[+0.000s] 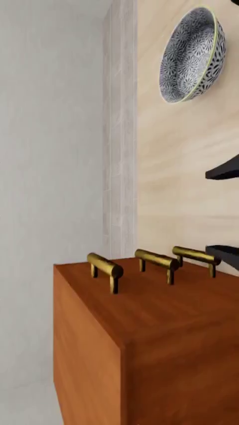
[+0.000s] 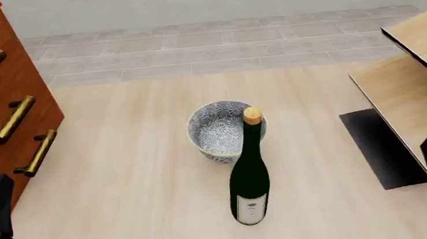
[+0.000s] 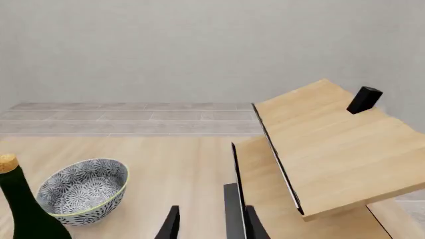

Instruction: Put the wine bottle on the wine rack.

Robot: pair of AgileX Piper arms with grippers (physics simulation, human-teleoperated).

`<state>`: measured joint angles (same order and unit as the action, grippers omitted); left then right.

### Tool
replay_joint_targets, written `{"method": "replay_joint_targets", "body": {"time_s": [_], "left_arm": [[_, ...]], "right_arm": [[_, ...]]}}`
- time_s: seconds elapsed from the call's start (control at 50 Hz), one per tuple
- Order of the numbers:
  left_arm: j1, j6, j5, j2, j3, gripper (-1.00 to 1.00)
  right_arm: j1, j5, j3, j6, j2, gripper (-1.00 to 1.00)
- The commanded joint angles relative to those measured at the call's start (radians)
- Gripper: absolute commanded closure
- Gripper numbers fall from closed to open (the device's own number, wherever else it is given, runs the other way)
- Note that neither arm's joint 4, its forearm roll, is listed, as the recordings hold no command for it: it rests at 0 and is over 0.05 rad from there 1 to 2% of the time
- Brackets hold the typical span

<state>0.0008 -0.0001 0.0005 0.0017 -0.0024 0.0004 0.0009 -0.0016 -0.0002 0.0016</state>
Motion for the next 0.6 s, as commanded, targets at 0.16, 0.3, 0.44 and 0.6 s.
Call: {"method": "replay_joint_targets", "body": {"time_s": [0.16, 0.3, 0.44, 0.6], "left_arm": [[0.016, 0.011, 0.043, -0.001, -0.056, -1.0], [-0.006, 0.0, 0.048, -0.001, -0.061, -1.0], [-0.039, 0.009, 0.053, -0.001, -0.072, -1.0], [-0.045, 0.007, 0.025, -0.001, -0.052, -1.0]], "right_arm": [[0.007, 0.005, 0.0, -0.013, -0.001, -1.0], [0.073, 0.041, -0.059, -0.035, -0.001, -1.0], [0.2, 0.117, -0.138, -0.058, -0.001, -1.0], [0.309, 0.207, -0.221, -0.084, -0.001, -1.0]]}}
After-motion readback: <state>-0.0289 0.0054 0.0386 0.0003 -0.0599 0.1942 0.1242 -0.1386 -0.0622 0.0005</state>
